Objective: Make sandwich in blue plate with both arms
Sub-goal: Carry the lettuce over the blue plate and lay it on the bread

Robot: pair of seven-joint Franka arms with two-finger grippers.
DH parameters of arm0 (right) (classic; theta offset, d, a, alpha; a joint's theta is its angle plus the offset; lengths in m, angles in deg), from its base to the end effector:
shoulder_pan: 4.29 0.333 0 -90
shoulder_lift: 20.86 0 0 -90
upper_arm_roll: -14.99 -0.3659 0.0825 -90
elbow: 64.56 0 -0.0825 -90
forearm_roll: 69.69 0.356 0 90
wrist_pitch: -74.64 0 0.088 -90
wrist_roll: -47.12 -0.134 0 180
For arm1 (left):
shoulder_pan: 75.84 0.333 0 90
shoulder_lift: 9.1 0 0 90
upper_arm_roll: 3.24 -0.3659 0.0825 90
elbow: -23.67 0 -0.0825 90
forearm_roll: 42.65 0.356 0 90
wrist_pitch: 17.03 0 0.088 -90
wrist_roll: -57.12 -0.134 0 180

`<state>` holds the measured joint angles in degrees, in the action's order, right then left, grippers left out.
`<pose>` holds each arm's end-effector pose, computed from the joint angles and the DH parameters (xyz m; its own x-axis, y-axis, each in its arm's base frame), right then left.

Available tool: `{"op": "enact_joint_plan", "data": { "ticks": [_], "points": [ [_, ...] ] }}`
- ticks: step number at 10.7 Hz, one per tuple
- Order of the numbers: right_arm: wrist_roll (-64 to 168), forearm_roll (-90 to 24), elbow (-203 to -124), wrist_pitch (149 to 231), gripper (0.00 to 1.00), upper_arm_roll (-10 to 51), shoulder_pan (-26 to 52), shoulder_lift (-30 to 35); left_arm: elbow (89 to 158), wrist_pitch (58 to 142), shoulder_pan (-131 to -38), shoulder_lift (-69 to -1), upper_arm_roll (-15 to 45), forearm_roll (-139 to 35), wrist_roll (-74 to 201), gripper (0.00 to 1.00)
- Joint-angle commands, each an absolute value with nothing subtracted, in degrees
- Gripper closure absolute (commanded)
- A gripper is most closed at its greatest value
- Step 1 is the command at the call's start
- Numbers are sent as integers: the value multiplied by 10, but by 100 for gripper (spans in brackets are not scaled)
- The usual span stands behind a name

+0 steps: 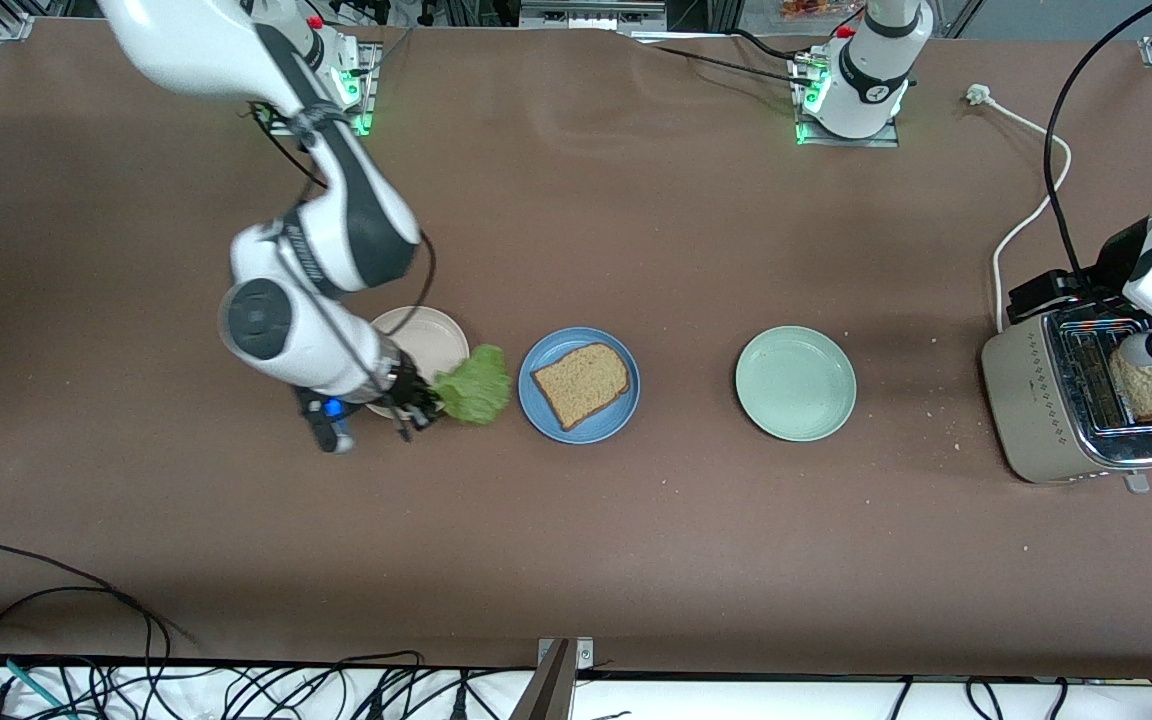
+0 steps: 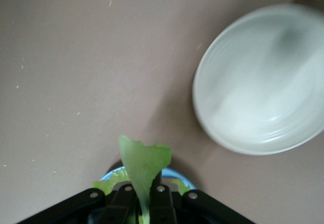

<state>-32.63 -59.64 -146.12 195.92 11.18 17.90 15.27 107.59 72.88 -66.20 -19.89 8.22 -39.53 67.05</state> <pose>0.6579 0.3226 0.3614 0.5058 -0.8436 -0.1806 -0.8625 -0.4986 -0.0865 0.5869 0.0003 0.5910 0.9870 0.1417 -0.0758 0.1397 -0.9897 -0.0306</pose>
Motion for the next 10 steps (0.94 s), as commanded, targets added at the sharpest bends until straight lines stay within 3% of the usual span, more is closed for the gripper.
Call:
{"op": "enact_joint_plan", "data": {
  "ticks": [1, 5, 6, 7, 8, 10],
  "points": [
    [-447, -593, -1426, 2086, 100, 117, 255, 234, 1075, 731, -662, -201, 79, -405, 658, 0],
    [-452, -590, -1444, 2084, 100, 116, 302, 252, 1075, 731, -661, -201, 80, -405, 658, 0],
    [-451, -590, -1445, 2083, 79, 116, 303, 253, 1074, 731, -661, -201, 80, -405, 658, 0],
    [-453, -592, -1445, 2083, 9, 117, 303, 253, 1074, 731, -661, -201, 80, -405, 658, 0],
    [-452, -598, -1445, 2083, 0, 118, 303, 251, 1074, 731, -661, -201, 80, -405, 658, 0],
    [-450, -603, -1444, 2076, 0, 123, 306, 240, 1075, 731, -661, -201, 80, -405, 657, 0]
  ]
}}
